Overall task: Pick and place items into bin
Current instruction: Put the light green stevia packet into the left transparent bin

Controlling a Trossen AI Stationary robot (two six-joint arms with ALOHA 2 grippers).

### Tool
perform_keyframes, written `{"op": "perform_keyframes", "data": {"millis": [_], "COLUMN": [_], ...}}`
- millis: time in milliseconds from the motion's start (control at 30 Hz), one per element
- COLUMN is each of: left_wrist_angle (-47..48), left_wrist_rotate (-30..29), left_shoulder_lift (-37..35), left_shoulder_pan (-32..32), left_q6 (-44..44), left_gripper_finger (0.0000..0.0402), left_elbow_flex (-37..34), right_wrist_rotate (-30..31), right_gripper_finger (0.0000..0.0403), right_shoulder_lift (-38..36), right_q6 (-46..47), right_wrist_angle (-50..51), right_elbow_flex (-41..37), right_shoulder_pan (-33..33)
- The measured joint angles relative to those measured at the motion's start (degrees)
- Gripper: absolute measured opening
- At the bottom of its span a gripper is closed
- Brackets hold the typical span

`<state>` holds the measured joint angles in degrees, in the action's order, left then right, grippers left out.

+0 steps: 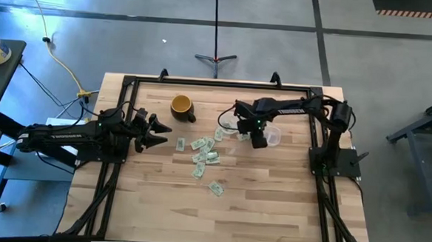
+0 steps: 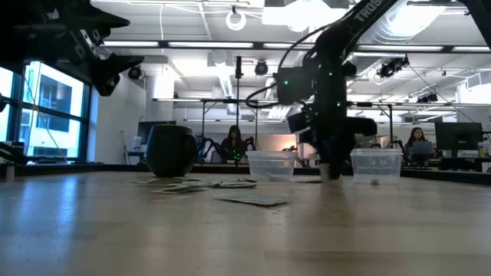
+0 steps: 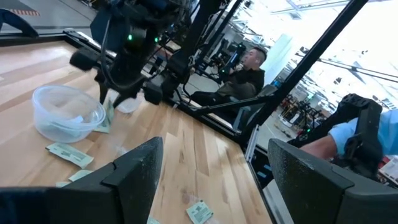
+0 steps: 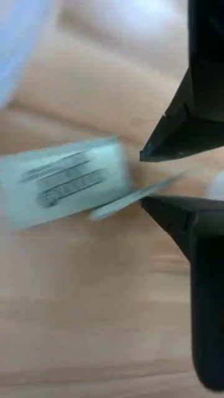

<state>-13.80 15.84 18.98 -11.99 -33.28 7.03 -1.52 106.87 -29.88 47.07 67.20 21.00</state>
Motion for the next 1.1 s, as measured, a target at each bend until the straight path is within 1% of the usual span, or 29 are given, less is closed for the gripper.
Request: {"op": "perform_keyframes", "data": {"millis": [200,333,400,467,533,600,700,800,867,933,1033,1100], "left_wrist_angle": [0.02,0.03,0.04,0.07,0.11,0.11,0.13,0.17,0.32,0.35,0.37,0.42], "left_wrist_rotate": [0.0,0.0,0.0,0.0,0.0,0.0,0.04,0.07,0.07,0.07,0.07,0.07], "left_shoulder_lift": [0.0,0.0,0.0,0.0,0.0,0.0,0.0,0.0,0.0,0.02,0.02,0.02], "left_shoulder_pan": [0.02,0.0,0.0,0.01,0.0,0.02,0.0,0.01,0.0,0.02,0.02,0.01], "left_q6": [0.0,0.0,0.0,0.0,0.0,0.0,0.0,0.0,0.0,0.0,0.0,0.0], "left_gripper_finger": [0.0326,0.0326,0.0326,0.0326,0.0326,0.0326,0.0326,0.0326,0.0326,0.0326,0.0326,0.0326], "left_elbow_flex": [0.0,0.0,0.0,0.0,0.0,0.0,0.0,0.0,0.0,0.0,0.0,0.0], "right_wrist_rotate": [1.86,1.49,1.85,1.31,0.22,-1.21,-1.44,1.61,2.16,1.96,2.37,2.54], "right_gripper_finger": [0.0043,0.0008,0.0004,0.0014,0.0031,0.0059,0.0121,0.0193,0.0237,0.0271,0.0301,0.0308], "right_shoulder_lift": [-0.06,-0.16,-0.17,-0.28,-0.39,-0.2,-0.04,-0.04,-0.02,-0.04,-0.04,-0.04], "right_q6": [1.89,3.12,3.15,4.0,4.21,5.03,5.93,5.9,5.68,5.56,5.46,5.46], "right_wrist_angle": [5.35,9.28,11.76,11.53,10.81,10.18,8.37,6.1,4.24,2.11,-0.99,-3.14], "right_elbow_flex": [5.6,10.89,13.48,14.95,14.56,12.6,8.32,4.0,1.86,0.45,-0.98,-1.53], "right_shoulder_pan": [-0.09,-0.05,-0.14,-0.11,0.42,0.79,0.75,0.01,-0.18,-0.16,-0.13,-0.11]}}
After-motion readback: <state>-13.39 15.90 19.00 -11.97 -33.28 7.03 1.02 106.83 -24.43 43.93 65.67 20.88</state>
